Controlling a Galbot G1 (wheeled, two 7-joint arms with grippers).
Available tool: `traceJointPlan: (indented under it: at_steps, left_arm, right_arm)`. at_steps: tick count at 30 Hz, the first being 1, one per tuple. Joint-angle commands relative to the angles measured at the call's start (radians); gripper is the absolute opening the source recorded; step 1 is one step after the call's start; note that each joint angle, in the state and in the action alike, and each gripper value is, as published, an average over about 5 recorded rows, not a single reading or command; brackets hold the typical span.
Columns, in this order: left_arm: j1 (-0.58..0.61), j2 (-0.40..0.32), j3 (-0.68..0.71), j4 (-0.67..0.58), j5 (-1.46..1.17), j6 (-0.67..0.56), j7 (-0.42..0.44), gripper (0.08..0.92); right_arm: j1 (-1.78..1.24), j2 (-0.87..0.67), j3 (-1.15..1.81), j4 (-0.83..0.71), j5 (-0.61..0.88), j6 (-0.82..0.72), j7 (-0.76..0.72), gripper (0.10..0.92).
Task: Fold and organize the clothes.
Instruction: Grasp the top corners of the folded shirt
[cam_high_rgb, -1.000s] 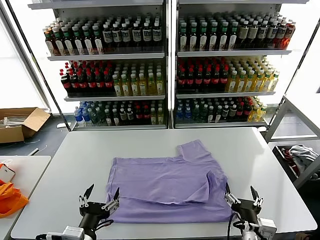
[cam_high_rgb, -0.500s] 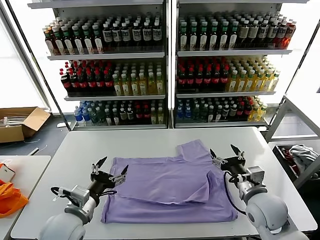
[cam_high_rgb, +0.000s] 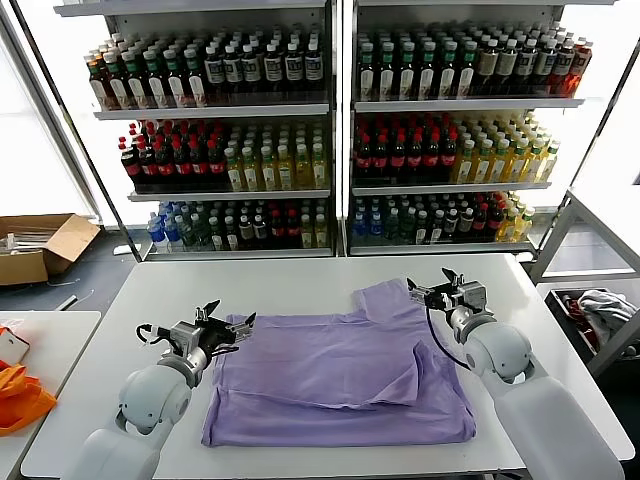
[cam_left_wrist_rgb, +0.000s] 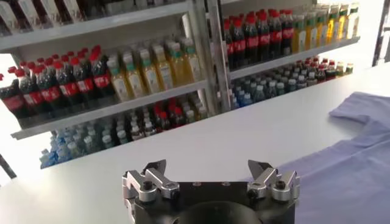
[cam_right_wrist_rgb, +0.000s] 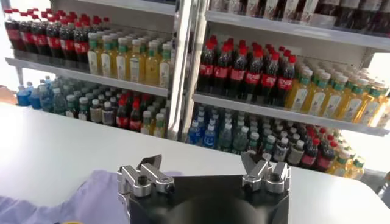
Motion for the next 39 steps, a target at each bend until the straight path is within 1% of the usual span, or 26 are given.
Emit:
traceJointPlan:
  at_steps: [1,13,28,39]
  left_arm:
    - [-0.109,-0.007,0.039,0.175,-0.01,0.025,-0.013,0.823]
    - [-0.107,-0.008,0.052,0.187,-0.01,0.025,-0.014,0.823]
    - [-0.122,-0.018,0.059,0.221,-0.017,0.025,-0.014,0.823]
    - [-0.093,-0.014,0.058,0.209,-0.019,0.025,-0.014,0.822]
  right_arm:
    - [0.135,0.101,-0.061,-0.199,-0.007,-0.008,-0.012,0.823]
    - [0.103,0.176,-0.031,-0.235,-0.039,-0.004,-0.019,0.823]
    - [0.087,0.219,0.025,-0.3,-0.073,0.011,-0.016,0.823]
    - [0.074,0.247,0.027,-0.343,-0.109,0.025,-0.031,0.819]
